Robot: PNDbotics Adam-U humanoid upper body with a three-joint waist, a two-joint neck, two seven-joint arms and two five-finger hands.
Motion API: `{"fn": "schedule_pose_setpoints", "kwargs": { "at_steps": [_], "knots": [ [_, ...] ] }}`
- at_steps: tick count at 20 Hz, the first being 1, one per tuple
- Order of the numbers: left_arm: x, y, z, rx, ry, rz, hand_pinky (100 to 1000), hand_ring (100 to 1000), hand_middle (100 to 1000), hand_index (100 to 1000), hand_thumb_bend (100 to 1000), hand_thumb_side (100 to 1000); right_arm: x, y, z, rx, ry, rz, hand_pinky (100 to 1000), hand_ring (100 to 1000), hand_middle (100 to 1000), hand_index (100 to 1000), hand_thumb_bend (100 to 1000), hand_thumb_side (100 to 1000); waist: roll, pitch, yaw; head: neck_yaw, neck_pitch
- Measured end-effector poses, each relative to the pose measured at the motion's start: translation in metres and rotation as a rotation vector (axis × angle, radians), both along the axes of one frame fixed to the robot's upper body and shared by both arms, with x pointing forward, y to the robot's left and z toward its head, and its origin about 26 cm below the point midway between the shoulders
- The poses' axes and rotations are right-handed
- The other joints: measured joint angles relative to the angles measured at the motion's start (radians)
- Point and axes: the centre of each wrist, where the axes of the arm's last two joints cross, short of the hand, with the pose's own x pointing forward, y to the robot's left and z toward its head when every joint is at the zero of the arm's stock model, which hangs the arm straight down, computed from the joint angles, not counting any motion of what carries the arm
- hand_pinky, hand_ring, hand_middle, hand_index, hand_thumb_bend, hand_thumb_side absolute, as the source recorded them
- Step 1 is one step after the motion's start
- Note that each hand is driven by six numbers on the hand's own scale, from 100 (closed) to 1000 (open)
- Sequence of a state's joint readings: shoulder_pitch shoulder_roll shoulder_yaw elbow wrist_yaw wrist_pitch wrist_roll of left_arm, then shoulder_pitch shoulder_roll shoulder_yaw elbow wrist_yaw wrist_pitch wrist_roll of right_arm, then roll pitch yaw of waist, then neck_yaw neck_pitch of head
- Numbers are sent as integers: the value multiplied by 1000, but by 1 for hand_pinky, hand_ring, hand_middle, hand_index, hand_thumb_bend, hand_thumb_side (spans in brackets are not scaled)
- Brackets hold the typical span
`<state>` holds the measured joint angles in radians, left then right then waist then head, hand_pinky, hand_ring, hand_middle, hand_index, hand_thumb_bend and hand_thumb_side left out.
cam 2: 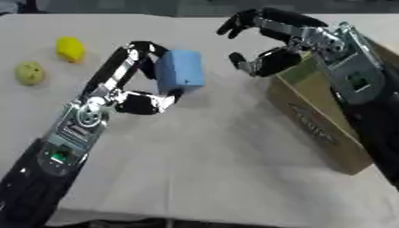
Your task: Pick up the objects with one hand, pass them to the other hand, and then place them into the box on the other side of the table.
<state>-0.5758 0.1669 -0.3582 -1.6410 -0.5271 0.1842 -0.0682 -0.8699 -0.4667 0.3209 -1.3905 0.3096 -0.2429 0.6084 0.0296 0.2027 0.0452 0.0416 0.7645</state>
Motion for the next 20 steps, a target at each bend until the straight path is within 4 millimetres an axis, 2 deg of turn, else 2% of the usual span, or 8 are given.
{"fn": "schedule_pose_setpoints", "kwargs": {
  "at_steps": [10, 20],
  "knots": [
    [1, -6, 2, -30, -19, -15, 532, 474, 398, 479, 100, 100, 1, 3, -3, -36, 15, 38, 983, 832, 855, 905, 100, 209, 0, 0, 2, -9, 0],
    [1, -9, 4, -33, -27, -28, 531, 473, 398, 479, 100, 100, 1, 8, -9, -79, -28, 55, 1000, 846, 880, 940, 100, 264, 0, 0, 5, -41, 0]
  ]
}}
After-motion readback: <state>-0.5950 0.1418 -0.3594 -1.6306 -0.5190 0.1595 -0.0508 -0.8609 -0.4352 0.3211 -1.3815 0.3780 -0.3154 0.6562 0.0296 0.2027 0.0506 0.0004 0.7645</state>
